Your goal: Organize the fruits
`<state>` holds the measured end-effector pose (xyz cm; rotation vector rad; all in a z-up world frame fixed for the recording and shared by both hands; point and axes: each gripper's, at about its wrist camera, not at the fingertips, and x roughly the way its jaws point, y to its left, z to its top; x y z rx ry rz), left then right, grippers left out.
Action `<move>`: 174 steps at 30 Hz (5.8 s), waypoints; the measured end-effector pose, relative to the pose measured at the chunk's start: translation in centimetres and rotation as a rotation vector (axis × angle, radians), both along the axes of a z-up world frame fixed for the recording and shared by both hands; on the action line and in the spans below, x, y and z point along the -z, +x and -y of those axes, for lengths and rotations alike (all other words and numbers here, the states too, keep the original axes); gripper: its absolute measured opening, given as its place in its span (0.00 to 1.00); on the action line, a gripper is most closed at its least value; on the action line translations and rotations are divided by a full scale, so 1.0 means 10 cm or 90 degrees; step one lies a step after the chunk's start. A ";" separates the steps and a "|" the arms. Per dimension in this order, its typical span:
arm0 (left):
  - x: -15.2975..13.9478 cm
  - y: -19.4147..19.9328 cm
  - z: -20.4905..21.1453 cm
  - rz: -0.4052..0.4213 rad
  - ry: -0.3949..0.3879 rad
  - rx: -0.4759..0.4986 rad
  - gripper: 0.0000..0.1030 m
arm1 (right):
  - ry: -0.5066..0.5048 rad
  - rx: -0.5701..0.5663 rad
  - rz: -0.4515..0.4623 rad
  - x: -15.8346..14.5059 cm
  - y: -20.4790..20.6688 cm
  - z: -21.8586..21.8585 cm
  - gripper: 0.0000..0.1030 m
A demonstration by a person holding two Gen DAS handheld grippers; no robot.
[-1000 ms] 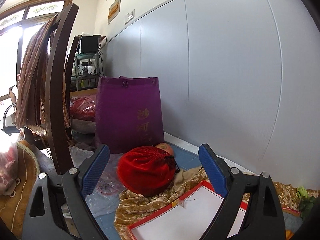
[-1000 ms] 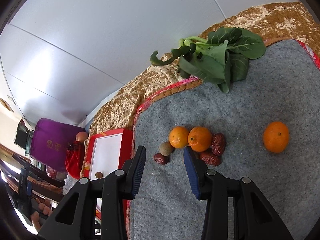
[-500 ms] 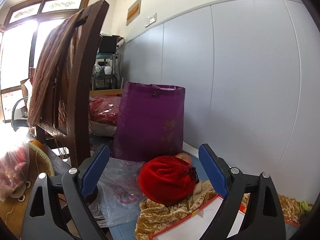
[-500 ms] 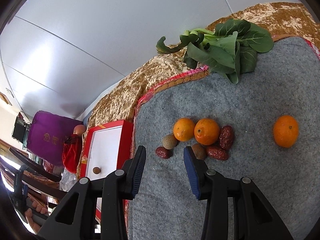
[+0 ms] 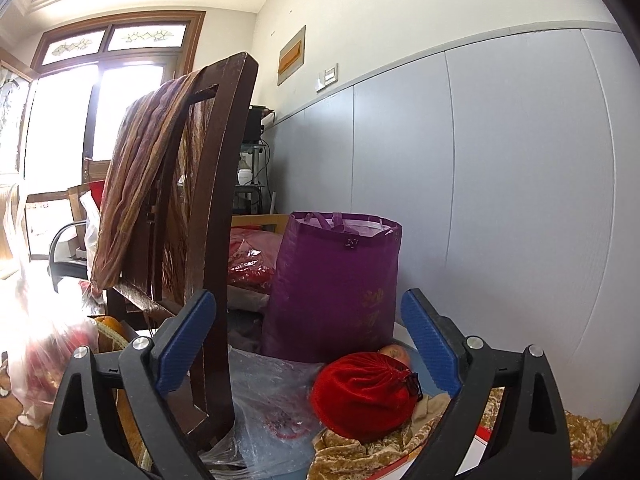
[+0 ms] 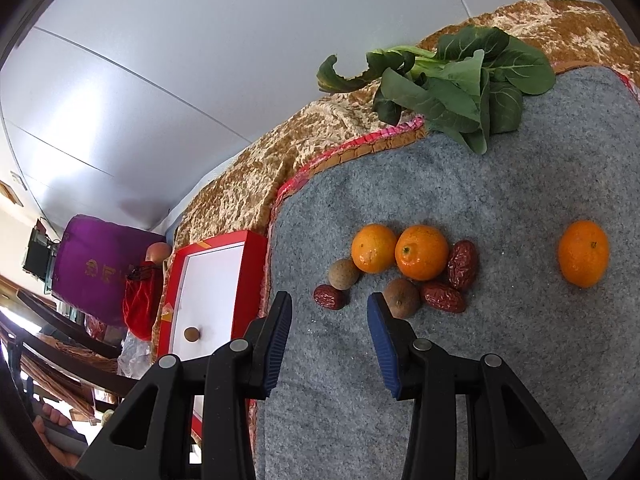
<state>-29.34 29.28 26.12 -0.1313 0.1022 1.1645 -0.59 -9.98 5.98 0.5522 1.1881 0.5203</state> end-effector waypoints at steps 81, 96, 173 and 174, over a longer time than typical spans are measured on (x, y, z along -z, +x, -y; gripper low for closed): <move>-0.31 0.52 1.74 -0.108 0.007 0.298 1.00 | 0.063 0.031 0.055 -0.40 -0.13 0.71 0.41; -0.29 0.54 1.68 -0.109 -0.001 0.299 1.00 | 0.056 0.031 0.054 -0.40 -0.14 0.69 0.41; 2.41 2.63 2.67 -0.655 -0.183 0.967 0.25 | -0.044 0.048 -0.083 0.53 0.49 0.30 0.25; 2.40 2.61 2.67 -0.654 -0.183 0.967 0.25 | -0.050 0.045 -0.082 0.54 0.50 0.28 0.25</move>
